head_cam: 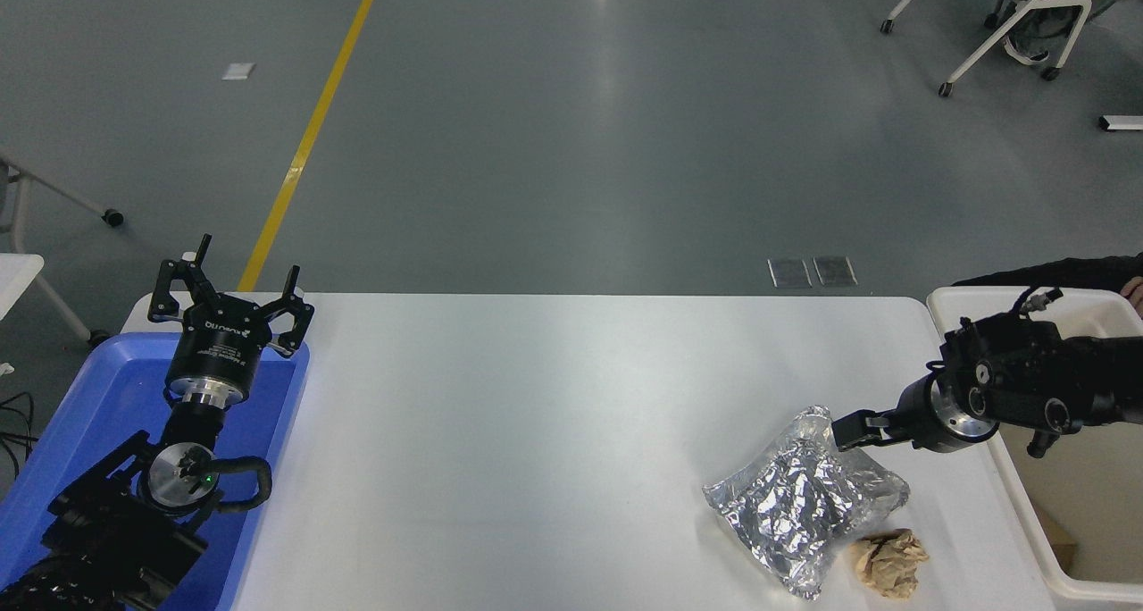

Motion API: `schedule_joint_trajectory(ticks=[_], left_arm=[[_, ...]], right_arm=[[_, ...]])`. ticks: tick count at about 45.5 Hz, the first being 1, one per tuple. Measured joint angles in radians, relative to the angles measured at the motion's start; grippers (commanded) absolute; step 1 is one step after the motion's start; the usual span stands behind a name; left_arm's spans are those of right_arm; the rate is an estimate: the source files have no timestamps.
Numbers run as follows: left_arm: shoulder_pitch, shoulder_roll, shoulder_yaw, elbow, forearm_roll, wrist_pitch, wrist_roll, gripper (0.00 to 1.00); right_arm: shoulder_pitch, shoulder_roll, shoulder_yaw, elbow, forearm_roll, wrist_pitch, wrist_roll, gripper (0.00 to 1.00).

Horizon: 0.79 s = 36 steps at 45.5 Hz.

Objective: Pick up foil plate and place in dustbin

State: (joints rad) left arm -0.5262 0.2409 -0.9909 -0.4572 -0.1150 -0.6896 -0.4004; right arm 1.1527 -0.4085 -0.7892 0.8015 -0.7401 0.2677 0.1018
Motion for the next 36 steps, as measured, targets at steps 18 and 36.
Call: schedule_joint_trajectory(ticks=[18,36], left_arm=[[0.0,-0.001,0.0,0.0,0.0,0.001,0.0,1.0],[0.0,-0.001,0.002,0.0,0.0,0.001,0.0,1.0]], right_arm=[[-0.065,0.031,0.017,-0.049,-0.027,-0.064,0.038,0.0],[-0.019,0.012,0.001,-0.026,-0.029,-0.065,0.076,0.0]])
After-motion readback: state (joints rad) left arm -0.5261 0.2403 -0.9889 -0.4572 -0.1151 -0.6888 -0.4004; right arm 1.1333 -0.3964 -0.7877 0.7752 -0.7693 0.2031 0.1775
